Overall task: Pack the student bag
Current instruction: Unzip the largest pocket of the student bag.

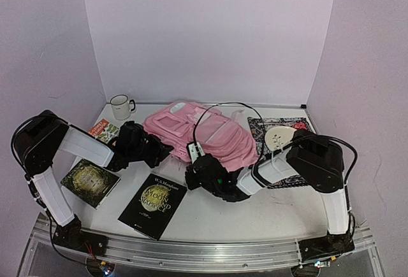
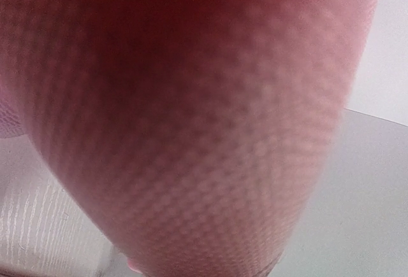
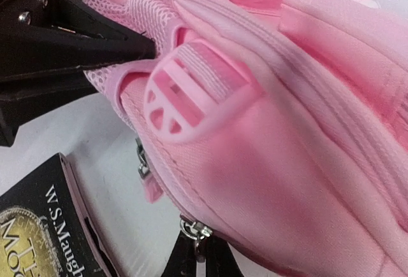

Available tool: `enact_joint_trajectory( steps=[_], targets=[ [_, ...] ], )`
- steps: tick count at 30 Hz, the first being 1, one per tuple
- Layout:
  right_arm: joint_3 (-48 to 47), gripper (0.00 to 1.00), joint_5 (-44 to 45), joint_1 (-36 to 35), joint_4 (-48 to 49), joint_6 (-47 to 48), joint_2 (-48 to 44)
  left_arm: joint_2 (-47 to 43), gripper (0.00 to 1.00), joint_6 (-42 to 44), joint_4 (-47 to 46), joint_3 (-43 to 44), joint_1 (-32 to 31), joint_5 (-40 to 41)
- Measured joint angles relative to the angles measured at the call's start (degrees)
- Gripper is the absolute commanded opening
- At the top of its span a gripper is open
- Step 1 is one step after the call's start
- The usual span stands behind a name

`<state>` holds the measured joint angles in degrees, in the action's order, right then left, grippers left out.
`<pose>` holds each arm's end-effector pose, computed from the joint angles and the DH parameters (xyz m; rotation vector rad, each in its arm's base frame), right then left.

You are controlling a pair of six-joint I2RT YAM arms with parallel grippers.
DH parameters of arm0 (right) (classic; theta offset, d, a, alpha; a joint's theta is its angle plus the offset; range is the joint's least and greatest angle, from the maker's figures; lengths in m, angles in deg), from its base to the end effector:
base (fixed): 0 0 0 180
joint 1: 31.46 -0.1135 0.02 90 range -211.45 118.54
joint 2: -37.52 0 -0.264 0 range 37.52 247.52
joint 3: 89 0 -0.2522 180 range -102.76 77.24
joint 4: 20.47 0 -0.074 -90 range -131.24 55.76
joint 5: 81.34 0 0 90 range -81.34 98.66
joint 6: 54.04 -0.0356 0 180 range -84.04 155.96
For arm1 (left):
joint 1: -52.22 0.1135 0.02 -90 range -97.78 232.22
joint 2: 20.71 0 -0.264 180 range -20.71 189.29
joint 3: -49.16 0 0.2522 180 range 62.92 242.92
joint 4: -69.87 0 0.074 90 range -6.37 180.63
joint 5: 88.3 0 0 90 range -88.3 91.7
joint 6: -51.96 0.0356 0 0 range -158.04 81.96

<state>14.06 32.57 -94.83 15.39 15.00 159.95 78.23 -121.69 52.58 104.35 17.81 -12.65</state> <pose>0.2117 0.3899 0.1387 -0.3415 1.7460 0.7181 0.2758 -0.1996 0.1516 -0.8251 2.2470 -1.4218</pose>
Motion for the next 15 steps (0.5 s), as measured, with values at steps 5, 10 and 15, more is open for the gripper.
enact_joint_trajectory(
  steps=[5, 10, 15],
  targets=[
    [5.27, 0.0, -1.52, 0.25, -2.06, -0.36, -5.3, 0.0, 0.0, 1.48, -0.02, -0.05, 1.26, -1.5],
    [9.61, 0.0, -3.24, 0.48, -6.6, -0.53, -11.16, 0.03, 0.0, 5.34, 0.0, -0.04, 4.94, -5.81],
    [12.95, 0.0, -3.86, 0.48, -13.3, 0.12, -17.42, 3.38, 0.02, 12.86, 2.91, 3.27, 10.64, -11.68]
  ],
)
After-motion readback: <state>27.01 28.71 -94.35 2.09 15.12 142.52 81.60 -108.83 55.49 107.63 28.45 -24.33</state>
